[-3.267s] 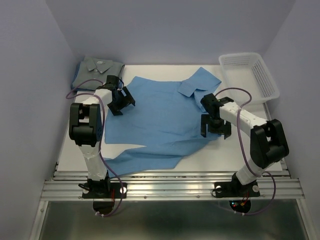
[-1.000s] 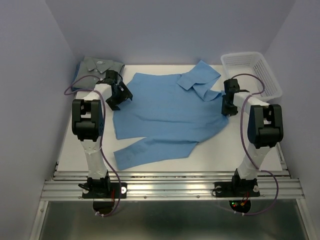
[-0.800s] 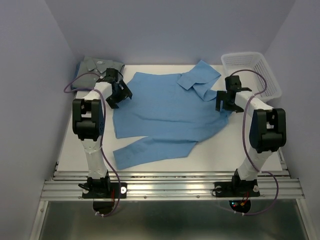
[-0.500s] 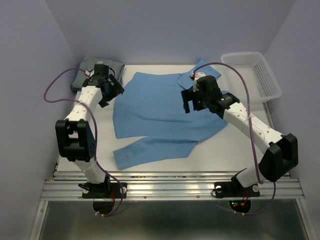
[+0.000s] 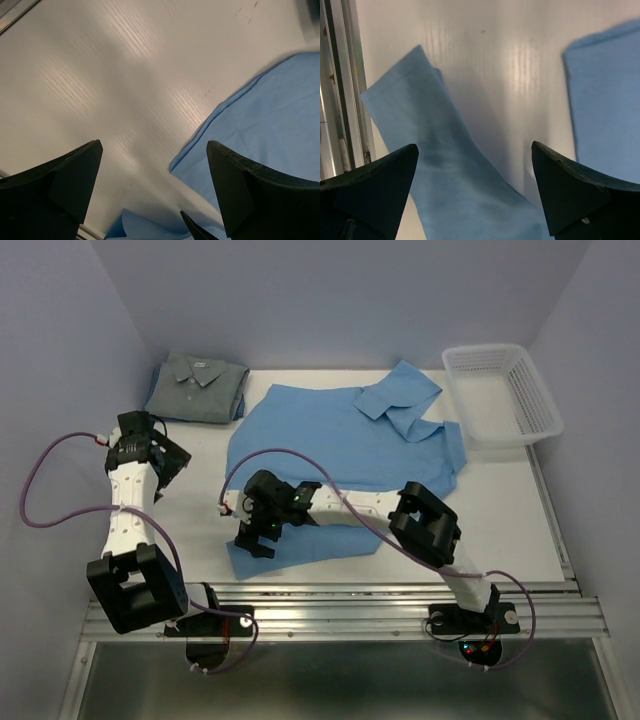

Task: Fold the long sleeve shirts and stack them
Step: Fold the shirt

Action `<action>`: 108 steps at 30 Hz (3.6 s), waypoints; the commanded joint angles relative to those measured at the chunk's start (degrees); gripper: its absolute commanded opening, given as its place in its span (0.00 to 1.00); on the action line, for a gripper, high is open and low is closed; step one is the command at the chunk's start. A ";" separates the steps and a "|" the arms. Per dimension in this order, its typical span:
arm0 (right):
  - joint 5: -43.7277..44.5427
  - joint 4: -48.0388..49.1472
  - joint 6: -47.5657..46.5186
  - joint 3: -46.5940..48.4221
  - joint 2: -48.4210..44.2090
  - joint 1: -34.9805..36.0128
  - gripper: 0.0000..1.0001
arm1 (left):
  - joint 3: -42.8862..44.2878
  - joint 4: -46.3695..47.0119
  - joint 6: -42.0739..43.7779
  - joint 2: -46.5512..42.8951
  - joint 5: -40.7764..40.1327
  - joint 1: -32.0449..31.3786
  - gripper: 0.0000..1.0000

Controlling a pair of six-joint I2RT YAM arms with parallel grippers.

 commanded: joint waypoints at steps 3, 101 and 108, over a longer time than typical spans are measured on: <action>-0.17 -3.82 -10.01 12.09 5.12 2.28 1.00 | -2.28 0.40 2.88 -3.06 0.68 0.49 0.99; 68.40 -14.66 24.70 -15.60 -68.21 -22.51 0.01 | -15.65 3.02 -9.16 0.36 11.93 -21.66 0.00; 70.40 -2.53 15.30 -6.10 -52.64 -26.45 0.01 | -7.31 5.50 -7.93 7.83 13.07 -21.66 0.00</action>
